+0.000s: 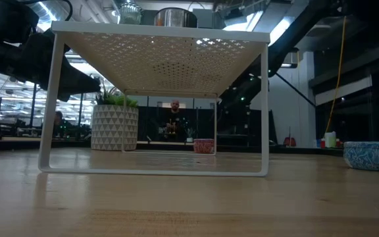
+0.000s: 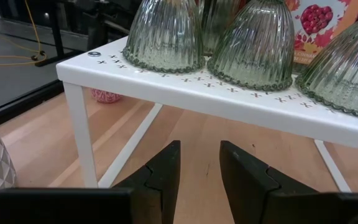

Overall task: Pick & Place candle stick holders
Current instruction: Align the red patterned scented candle with the black patterned scented candle on the shelf

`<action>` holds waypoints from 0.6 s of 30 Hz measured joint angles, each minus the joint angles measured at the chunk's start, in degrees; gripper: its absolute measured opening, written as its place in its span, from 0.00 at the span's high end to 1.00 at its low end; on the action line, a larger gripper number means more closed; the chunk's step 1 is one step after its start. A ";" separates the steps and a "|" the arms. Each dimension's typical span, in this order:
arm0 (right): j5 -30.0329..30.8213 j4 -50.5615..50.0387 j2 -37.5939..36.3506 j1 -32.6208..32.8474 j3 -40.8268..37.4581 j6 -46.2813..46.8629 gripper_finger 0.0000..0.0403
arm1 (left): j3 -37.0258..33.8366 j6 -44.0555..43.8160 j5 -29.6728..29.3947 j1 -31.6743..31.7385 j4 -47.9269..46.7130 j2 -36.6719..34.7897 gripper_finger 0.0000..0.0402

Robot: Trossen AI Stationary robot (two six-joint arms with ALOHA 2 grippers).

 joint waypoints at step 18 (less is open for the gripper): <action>3.16 -2.44 2.57 3.09 2.25 1.95 0.07 | 0.00 0.00 0.00 0.01 -0.01 0.00 0.73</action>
